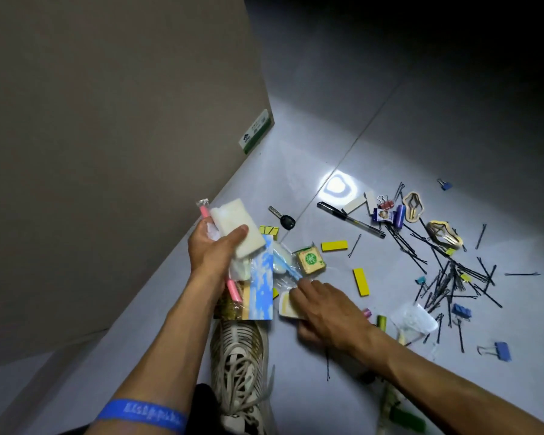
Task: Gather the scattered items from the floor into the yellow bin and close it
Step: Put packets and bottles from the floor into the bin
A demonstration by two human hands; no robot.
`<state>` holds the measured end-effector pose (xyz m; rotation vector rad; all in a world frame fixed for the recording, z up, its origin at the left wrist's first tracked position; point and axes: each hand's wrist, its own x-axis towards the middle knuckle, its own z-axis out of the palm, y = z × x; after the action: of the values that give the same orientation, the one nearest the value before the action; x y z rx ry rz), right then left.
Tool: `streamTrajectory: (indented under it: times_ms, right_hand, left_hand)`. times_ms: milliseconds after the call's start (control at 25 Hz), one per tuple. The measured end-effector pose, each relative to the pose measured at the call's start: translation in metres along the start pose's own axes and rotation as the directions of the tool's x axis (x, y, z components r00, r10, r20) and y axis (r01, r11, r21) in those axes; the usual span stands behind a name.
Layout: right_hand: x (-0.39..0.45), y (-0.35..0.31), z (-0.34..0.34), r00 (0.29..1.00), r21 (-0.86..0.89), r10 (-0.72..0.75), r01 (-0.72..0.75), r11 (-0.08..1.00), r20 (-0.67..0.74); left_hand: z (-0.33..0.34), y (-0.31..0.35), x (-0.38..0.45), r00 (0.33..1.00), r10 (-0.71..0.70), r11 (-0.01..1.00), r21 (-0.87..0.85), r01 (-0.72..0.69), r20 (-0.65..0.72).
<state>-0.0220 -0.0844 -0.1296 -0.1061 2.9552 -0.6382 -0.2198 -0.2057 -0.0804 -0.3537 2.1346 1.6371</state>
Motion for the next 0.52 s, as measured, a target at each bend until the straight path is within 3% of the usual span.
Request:
streamTrajectory:
  times_ms: [80,160,320,520]
  right_hand:
    - [0.002,0.013,-0.012,0.983,0.122,0.155,-0.143,0.982,-0.098]
    - [0.014,0.026,-0.022,0.967,0.029,0.219,-0.217,0.976,-0.131]
    - [0.044,0.046,-0.031,0.95,-0.119,0.311,-0.305,0.945,0.036]
    - [0.037,0.053,-0.03,0.943,-0.102,0.329,-0.333,0.937,-0.053]
  left_hand:
    - [0.0,-0.005,0.003,1.0,-0.017,1.0,-0.005,0.017,-0.012]
    - [-0.001,-0.008,0.005,1.0,-0.017,1.0,-0.018,0.016,-0.012]
    - [-0.002,-0.014,0.005,0.999,-0.03,0.999,-0.027,0.031,0.018]
    - [0.016,-0.025,-0.007,0.973,-0.004,0.999,0.05,-0.008,0.23]
